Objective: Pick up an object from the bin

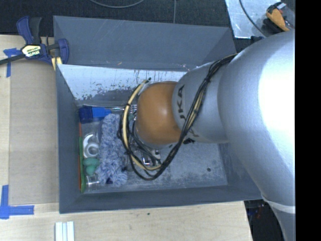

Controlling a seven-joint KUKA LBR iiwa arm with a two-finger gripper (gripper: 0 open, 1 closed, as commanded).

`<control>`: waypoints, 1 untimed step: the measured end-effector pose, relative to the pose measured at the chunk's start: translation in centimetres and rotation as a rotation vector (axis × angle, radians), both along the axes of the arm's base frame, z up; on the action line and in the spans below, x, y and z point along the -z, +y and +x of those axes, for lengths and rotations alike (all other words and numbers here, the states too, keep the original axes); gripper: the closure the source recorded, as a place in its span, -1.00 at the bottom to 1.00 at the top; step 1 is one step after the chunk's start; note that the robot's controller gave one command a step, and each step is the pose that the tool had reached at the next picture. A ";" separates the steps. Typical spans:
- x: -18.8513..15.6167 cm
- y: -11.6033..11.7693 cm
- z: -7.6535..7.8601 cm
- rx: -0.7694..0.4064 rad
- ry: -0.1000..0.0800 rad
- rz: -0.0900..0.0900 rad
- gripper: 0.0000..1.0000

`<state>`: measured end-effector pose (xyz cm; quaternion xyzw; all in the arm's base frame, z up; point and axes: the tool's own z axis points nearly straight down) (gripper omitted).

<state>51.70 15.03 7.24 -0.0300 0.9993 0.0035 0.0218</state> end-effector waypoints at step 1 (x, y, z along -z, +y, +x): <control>-1.0 -3.2 0.8 -0.221 -0.005 -0.010 1.00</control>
Offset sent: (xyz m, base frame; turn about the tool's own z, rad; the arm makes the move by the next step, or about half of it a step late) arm 0.0150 0.0029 0.0868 0.0160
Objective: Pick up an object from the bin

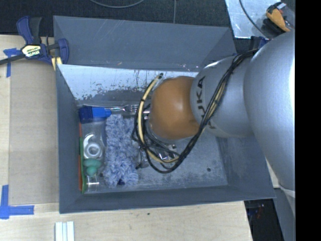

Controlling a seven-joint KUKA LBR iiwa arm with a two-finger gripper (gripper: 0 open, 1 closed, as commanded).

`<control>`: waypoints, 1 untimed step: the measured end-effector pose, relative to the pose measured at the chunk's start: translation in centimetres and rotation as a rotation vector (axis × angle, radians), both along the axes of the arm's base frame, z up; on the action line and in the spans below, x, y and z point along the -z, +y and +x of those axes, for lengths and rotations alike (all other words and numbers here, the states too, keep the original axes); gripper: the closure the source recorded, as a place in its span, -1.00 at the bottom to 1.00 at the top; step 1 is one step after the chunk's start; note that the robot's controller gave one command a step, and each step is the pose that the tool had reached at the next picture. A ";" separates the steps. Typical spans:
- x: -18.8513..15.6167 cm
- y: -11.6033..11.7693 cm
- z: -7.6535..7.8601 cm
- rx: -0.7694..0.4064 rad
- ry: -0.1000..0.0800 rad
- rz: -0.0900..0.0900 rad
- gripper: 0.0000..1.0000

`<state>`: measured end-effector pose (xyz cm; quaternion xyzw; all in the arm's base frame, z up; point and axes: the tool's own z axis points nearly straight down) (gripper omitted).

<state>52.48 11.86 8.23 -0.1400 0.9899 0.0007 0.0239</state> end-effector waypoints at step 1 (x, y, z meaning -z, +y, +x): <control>-2.5 0.5 0.1 0.086 0.009 0.000 1.00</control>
Offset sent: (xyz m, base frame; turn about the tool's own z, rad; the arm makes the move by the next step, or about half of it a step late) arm -0.0273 0.0068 0.0190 -0.2474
